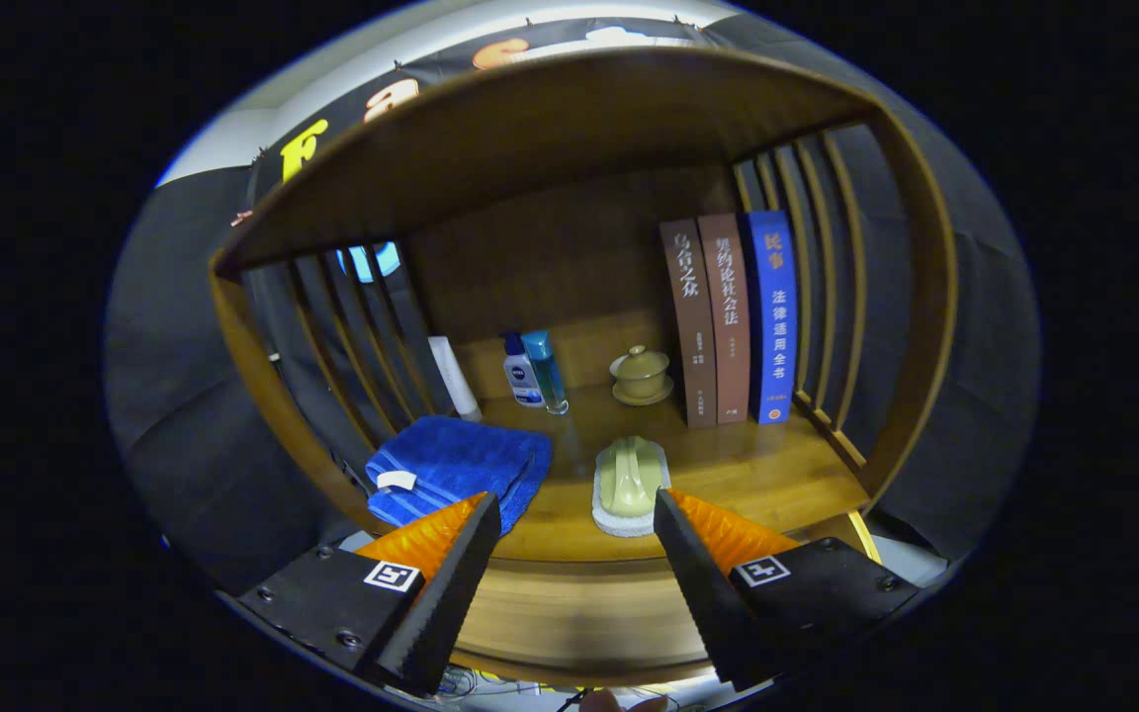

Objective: Pull open the drawer, take out the items inside it, and place them on the countertop above the cabinet.

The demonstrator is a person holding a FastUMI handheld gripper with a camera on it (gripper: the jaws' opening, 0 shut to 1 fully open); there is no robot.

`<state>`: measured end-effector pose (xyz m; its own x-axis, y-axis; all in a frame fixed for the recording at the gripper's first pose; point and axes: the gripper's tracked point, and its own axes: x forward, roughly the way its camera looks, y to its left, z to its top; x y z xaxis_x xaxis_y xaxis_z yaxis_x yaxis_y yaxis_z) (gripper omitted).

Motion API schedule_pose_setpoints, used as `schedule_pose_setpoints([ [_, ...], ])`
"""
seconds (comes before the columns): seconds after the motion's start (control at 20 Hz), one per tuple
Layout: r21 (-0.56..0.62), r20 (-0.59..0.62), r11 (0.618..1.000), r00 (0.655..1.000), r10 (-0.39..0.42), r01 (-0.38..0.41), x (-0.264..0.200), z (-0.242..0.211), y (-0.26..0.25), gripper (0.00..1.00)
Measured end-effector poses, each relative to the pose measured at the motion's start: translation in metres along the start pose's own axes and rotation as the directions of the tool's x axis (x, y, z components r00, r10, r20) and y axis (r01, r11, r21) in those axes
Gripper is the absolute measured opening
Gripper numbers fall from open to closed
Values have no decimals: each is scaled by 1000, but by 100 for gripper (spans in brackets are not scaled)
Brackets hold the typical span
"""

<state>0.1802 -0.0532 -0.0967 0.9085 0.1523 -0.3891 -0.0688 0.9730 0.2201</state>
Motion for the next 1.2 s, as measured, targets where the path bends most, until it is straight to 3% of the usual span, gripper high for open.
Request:
schedule_pose_setpoints([
  [0.25,-95,181,995,983,-7,24,-67,-17,12,99],
  [0.55,-13,313,998,948,-50,57,-107,-55,8,99],
  [1.2,-107,217,990,974,-65,90,-77,-203,-16,99],
])
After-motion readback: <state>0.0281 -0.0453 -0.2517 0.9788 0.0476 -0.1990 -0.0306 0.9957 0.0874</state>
